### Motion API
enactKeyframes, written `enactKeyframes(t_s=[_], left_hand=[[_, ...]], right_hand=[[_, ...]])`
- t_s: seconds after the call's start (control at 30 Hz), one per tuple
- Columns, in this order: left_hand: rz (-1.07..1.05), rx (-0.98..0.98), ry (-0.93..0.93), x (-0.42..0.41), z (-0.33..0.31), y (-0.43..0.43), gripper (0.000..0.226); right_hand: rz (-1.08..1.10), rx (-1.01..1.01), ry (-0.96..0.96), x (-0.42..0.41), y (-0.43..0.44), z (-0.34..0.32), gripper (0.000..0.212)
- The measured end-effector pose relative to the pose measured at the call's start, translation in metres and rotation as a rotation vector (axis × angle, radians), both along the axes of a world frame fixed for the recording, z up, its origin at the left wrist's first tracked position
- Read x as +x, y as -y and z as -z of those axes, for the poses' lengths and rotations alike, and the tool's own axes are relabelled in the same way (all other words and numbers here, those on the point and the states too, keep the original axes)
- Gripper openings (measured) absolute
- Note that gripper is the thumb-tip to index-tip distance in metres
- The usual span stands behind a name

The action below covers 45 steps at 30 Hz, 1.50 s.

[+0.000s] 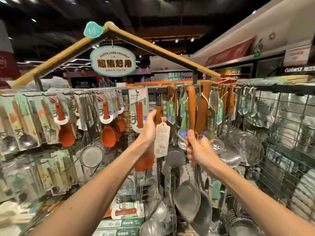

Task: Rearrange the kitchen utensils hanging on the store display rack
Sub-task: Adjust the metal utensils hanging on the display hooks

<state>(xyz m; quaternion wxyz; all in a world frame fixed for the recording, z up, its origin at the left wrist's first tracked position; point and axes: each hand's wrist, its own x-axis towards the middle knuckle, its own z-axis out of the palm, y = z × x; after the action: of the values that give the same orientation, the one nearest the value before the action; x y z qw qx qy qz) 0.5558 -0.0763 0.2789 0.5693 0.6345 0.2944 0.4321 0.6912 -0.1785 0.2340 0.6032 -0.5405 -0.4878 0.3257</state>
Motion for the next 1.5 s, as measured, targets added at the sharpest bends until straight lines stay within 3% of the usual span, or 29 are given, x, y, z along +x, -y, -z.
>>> enactKeyframes(t_s=[0.1, 0.2, 0.3, 0.4, 0.63, 0.8, 1.0, 1.17, 1.27, 1.5], left_hand=[[-0.093, -0.005, 0.015, 0.002, -0.002, -0.012, 0.048], [-0.122, 0.187, -0.089, 0.005, -0.005, -0.020, 0.039], [-0.204, 0.342, -0.113, 0.006, -0.007, -0.029, 0.045], [-0.292, 0.371, -0.032, 0.008, -0.012, -0.038, 0.046], [-0.432, 0.409, 0.031, 0.024, -0.032, -0.059, 0.023], [-0.450, 0.401, 0.004, 0.035, -0.046, -0.072, 0.014], [-0.501, 0.411, -0.081, 0.044, -0.042, -0.086, 0.038], [-0.558, 0.536, -0.009, 0.043, -0.027, -0.083, 0.029], [-0.559, 0.636, 0.049, 0.042, -0.030, -0.077, 0.009], [-0.625, 0.654, 0.031, 0.040, -0.035, -0.088, 0.024]], right_hand=[[0.004, 0.015, -0.020, 0.005, -0.002, -0.002, 0.044], [0.023, 0.019, -0.008, 0.008, -0.006, -0.003, 0.044], [0.029, 0.029, 0.001, 0.006, -0.013, -0.007, 0.047], [0.034, 0.042, 0.022, 0.003, -0.020, -0.013, 0.048], [0.097, 0.022, 0.103, 0.003, -0.039, -0.017, 0.051], [0.110, 0.011, 0.129, 0.005, -0.050, -0.020, 0.047], [0.117, 0.006, 0.152, 0.012, -0.058, -0.019, 0.045], [0.105, 0.006, 0.126, 0.019, -0.061, -0.017, 0.044], [0.109, -0.009, 0.128, 0.022, -0.065, -0.017, 0.045], [0.099, -0.033, 0.153, 0.014, -0.073, -0.015, 0.051]])
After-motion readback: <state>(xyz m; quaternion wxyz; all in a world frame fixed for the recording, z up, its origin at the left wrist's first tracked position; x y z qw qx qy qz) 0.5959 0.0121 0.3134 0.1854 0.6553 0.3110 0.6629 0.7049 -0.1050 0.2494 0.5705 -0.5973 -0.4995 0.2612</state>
